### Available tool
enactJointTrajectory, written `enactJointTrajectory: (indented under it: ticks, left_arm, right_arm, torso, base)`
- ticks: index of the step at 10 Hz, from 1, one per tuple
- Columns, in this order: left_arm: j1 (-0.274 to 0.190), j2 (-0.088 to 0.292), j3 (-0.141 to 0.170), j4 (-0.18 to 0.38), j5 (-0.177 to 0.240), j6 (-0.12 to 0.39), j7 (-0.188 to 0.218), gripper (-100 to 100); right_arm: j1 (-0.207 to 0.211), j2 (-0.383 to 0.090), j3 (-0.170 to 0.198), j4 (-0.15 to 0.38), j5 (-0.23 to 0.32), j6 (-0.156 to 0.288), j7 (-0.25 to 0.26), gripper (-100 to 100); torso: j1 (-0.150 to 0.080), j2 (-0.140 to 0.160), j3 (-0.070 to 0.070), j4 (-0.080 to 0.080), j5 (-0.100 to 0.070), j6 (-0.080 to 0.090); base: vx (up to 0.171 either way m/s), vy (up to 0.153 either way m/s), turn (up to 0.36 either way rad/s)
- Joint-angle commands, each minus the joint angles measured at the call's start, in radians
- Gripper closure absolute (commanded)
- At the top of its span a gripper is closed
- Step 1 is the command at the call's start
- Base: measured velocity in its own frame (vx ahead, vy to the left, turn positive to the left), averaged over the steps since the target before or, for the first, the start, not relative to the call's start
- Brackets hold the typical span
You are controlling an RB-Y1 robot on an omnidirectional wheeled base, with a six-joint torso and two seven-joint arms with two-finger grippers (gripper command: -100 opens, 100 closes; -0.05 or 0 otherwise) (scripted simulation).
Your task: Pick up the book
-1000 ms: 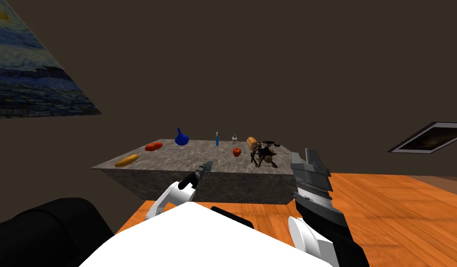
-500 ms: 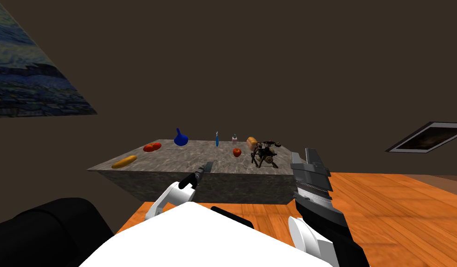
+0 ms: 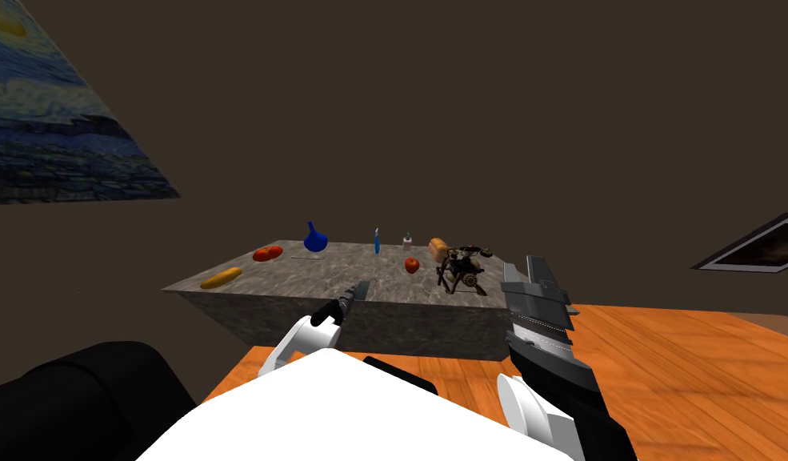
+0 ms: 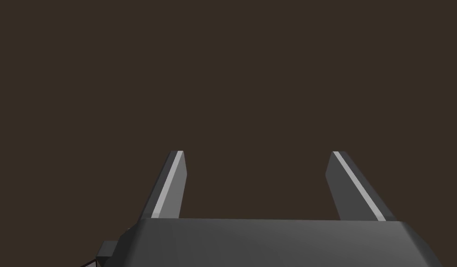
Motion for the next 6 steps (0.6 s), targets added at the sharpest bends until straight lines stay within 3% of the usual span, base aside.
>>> enactJointTrajectory:
  ticks: [1, 4, 5, 6]
  left_arm:
    - [-0.003, -0.026, 0.004, 0.010, 0.006, -0.009, -0.036, -100]
    - [-0.007, -0.071, 0.012, 0.027, 0.017, -0.023, -0.099, -100]
    - [-0.007, -0.064, 0.009, 0.022, 0.012, -0.018, -0.083, -100]
    - [-0.007, -0.065, 0.009, 0.023, 0.013, -0.019, -0.088, 100]
  right_arm:
    - [0.000, 0.000, 0.000, 0.000, 0.000, 0.000, 0.000, 0]
    - [0.000, 0.000, 0.000, 0.000, 0.000, 0.000, 0.000, 0]
    - [0.000, 0.000, 0.000, 0.000, 0.000, 0.000, 0.000, 0]
    - [0.000, 0.000, 0.000, 0.000, 0.000, 0.000, 0.000, 0]
  torso:
    - [0.000, 0.000, 0.000, 0.000, 0.000, 0.000]
    - [-0.001, 0.001, 0.000, 0.000, 0.000, 0.000]
    - [-0.001, 0.000, 0.000, 0.000, 0.000, 0.000]
    - [-0.001, 0.001, 0.001, 0.000, 0.000, 0.000]
  base:
    - [0.028, 0.018, 0.046]
    - [0.026, 0.012, 0.046]
    - [0.014, 0.006, 0.006]
    - [0.000, 0.000, 0.000]
